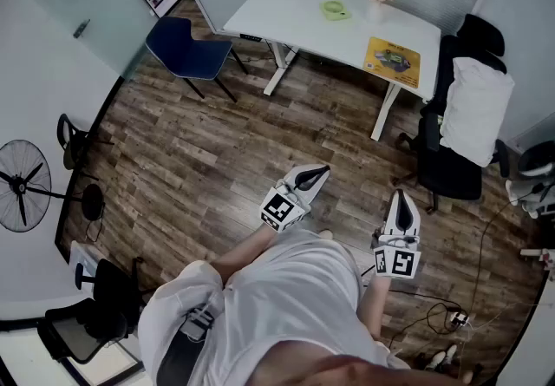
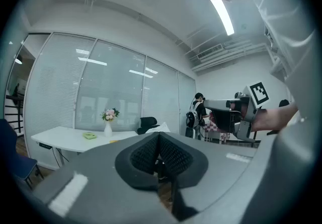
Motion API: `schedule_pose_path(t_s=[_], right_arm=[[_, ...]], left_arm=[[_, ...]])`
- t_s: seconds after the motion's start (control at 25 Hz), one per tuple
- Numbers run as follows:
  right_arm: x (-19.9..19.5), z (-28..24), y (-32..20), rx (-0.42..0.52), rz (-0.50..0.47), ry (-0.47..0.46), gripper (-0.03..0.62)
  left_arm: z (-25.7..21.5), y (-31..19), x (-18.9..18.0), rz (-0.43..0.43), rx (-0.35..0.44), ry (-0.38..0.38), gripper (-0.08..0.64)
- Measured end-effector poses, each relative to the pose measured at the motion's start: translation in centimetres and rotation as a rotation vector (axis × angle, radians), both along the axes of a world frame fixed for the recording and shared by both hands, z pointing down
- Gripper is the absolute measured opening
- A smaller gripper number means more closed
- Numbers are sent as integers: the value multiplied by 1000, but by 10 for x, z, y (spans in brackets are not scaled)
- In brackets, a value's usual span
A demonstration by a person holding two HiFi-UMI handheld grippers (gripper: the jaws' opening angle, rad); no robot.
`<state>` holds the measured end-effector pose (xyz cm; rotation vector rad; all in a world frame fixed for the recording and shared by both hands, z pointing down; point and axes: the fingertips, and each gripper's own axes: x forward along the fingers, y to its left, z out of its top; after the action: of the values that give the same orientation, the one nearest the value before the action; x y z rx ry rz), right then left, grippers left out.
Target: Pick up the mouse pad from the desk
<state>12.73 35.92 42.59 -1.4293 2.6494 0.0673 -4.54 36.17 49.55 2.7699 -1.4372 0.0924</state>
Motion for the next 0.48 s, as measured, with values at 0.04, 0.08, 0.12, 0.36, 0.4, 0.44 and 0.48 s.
schedule_pose_path(t_s=[0.04, 0.08, 0.12, 0.36, 0.4, 0.44, 0.48], right_arm=[[-2, 0, 1, 1, -2, 6, -2], [-3, -1, 1, 2, -2, 12, -2], [-2, -1, 2, 2, 1, 17, -2], [11, -5, 5, 1, 42, 5, -2], [13, -6, 6, 3, 45, -7, -2], [15, -7, 6, 5, 50, -10, -2], [16, -8, 5, 7, 56, -5, -2]], left_arm=[[1, 0, 1, 6, 2, -3, -15], [2, 0, 3, 13, 4, -5, -15], [4, -1, 6, 23, 4, -8, -15], [-1, -2, 22, 77, 19, 5, -15], [-2, -2, 22, 79, 21, 5, -15], [-3, -2, 22, 77, 22, 7, -15], [-5, -3, 21, 73, 23, 11, -15]])
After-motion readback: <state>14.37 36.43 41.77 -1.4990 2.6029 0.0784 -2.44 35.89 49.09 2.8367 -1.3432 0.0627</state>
